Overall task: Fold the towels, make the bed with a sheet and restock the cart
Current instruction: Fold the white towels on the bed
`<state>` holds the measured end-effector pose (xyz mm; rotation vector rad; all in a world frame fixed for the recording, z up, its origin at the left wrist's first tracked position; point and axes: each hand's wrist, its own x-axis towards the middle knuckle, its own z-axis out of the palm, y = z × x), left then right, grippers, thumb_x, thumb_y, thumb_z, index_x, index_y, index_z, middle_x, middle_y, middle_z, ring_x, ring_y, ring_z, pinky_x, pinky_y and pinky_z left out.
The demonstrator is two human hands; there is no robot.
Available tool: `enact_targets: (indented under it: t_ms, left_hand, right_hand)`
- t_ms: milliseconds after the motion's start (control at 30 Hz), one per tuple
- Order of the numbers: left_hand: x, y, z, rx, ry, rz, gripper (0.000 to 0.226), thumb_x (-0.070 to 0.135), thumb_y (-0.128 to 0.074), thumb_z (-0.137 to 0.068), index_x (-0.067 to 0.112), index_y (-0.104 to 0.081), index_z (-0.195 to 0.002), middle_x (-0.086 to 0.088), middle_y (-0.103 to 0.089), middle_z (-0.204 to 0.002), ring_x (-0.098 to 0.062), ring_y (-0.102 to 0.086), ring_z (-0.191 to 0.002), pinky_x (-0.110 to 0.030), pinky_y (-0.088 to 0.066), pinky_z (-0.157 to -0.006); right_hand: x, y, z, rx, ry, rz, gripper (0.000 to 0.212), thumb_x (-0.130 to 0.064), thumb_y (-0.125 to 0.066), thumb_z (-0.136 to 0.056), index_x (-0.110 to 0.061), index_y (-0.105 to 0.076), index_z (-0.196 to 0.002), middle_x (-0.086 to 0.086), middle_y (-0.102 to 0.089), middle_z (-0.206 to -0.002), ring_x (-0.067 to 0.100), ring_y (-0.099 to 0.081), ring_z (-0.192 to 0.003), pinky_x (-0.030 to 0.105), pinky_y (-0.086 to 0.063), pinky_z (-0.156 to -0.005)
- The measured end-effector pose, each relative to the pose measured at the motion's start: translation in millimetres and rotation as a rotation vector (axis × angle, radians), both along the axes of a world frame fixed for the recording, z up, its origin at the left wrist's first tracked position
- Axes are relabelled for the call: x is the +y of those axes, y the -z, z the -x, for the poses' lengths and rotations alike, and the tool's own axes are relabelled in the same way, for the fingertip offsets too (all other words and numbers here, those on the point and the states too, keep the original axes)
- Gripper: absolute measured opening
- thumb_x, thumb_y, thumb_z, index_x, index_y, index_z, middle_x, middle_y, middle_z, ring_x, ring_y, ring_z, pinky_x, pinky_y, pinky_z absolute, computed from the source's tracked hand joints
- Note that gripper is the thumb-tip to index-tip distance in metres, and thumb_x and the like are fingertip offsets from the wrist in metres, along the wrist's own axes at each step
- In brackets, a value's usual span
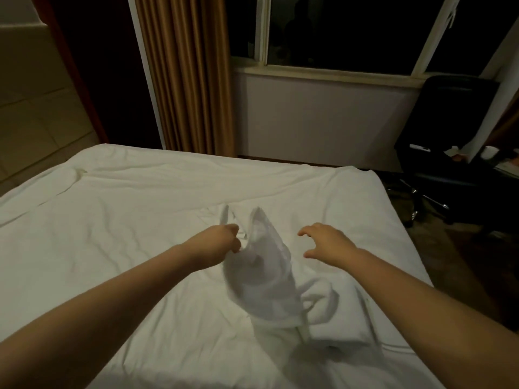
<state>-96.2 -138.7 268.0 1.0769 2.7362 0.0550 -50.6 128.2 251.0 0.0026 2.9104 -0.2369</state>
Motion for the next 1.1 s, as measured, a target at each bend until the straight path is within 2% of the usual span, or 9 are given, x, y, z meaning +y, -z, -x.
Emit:
enact_targets:
  t_ms: [100, 200, 333, 467, 600, 733, 833, 933, 1100]
  left_hand:
    - [13, -37, 1, 0.024, -0.034, -0.107, 0.010, 0.015, -0.051, -0.092, 0.008, -0.059, -0.091, -0.003, -0.051, -0.088, -0.027, -0.055, -0.091, -0.035, -0.043, -0.076]
    - [30, -81, 2, 0.209, 0.043, -0.114, 0.025, 0.025, -0.051, -0.095, 0.017, -0.043, -0.073, 0.001, -0.048, -0.079, -0.018, -0.048, -0.074, -0.027, -0.034, -0.058]
    - [41, -130, 3, 0.324, 0.141, -0.178, 0.013, 0.017, -0.050, -0.094, 0.012, -0.062, -0.097, -0.006, -0.052, -0.093, -0.017, -0.047, -0.081, -0.022, -0.031, -0.063]
    - [41, -164, -1, 0.499, 0.222, -0.270, 0.029, 0.001, -0.062, -0.085, 0.017, -0.071, -0.109, -0.001, -0.053, -0.088, -0.010, -0.043, -0.070, -0.021, -0.033, -0.059]
    - [38, -187, -12, 0.524, 0.210, -0.348, 0.027, 0.002, -0.069, -0.080, 0.018, -0.073, -0.102, 0.003, -0.052, -0.083, -0.010, -0.048, -0.067, -0.026, -0.042, -0.056]
    - [31, -202, -24, 0.595, 0.215, -0.340, 0.033, -0.003, -0.065, -0.080, 0.016, -0.072, -0.106, -0.003, -0.055, -0.090, -0.016, -0.056, -0.074, -0.030, -0.051, -0.063]
    - [22, -215, -29, 0.652, 0.161, -0.388, 0.032, -0.005, -0.062, -0.082, 0.012, -0.071, -0.107, -0.005, -0.056, -0.095, -0.015, -0.055, -0.080, -0.022, -0.048, -0.072]
    - [13, -222, -32, 0.677, 0.109, -0.438, 0.026, 0.000, -0.064, -0.082, 0.010, -0.071, -0.105, -0.007, -0.056, -0.097, -0.019, -0.056, -0.084, -0.027, -0.051, -0.076]
    - [-3, -219, -27, 0.711, 0.009, -0.487, 0.027, -0.005, -0.061, -0.083, 0.008, -0.072, -0.105, -0.010, -0.057, -0.099, -0.020, -0.056, -0.085, -0.029, -0.050, -0.080]
  right_hand:
    - [-11, 7, 3, 0.068, -0.026, 0.045, 0.073, -0.035, -0.067, -0.086, -0.030, -0.027, -0.147, 0.000, -0.035, -0.147, 0.023, -0.038, -0.130, 0.035, -0.037, -0.104]
    - [-28, -13, 12, 0.217, -0.067, 0.239, 0.082, -0.040, -0.070, -0.082, -0.034, -0.021, -0.148, -0.005, -0.026, -0.152, 0.021, -0.030, -0.136, 0.037, -0.032, -0.109]
    - [-56, -77, 19, 0.310, -0.089, 0.554, 0.070, -0.038, -0.069, -0.084, -0.034, -0.031, -0.142, -0.006, -0.030, -0.151, 0.018, -0.033, -0.136, 0.038, -0.035, -0.107]
    - [-60, -130, 20, 0.294, -0.131, 0.878, 0.029, -0.031, -0.068, -0.086, -0.031, -0.048, -0.107, -0.009, -0.056, -0.111, 0.015, -0.054, -0.109, 0.026, -0.049, -0.088]
    - [-61, -156, 15, 0.304, -0.211, 1.096, 0.030, -0.026, -0.072, -0.082, -0.031, -0.046, -0.095, -0.010, -0.052, -0.090, 0.006, -0.053, -0.086, 0.017, -0.043, -0.071]
    - [-63, -165, 10, 0.203, -0.260, 1.045, 0.028, -0.026, -0.066, -0.088, -0.029, -0.050, -0.111, -0.008, -0.060, -0.102, 0.013, -0.059, -0.099, 0.023, -0.050, -0.081]
    - [-61, -157, 4, 0.132, -0.235, 1.010, 0.045, -0.041, -0.070, -0.082, -0.032, -0.048, -0.120, -0.011, -0.060, -0.109, 0.014, -0.058, -0.107, 0.031, -0.050, -0.092]
    - [-60, -150, -2, 0.152, -0.221, 0.980, 0.060, -0.054, -0.074, -0.069, -0.034, -0.045, -0.119, -0.015, -0.058, -0.110, 0.007, -0.057, -0.105, 0.026, -0.050, -0.087]
    - [-39, -120, -8, 0.168, -0.162, 0.791, 0.035, -0.046, -0.070, -0.080, -0.025, -0.055, -0.104, -0.006, -0.062, -0.101, 0.012, -0.060, -0.093, 0.022, -0.049, -0.075]
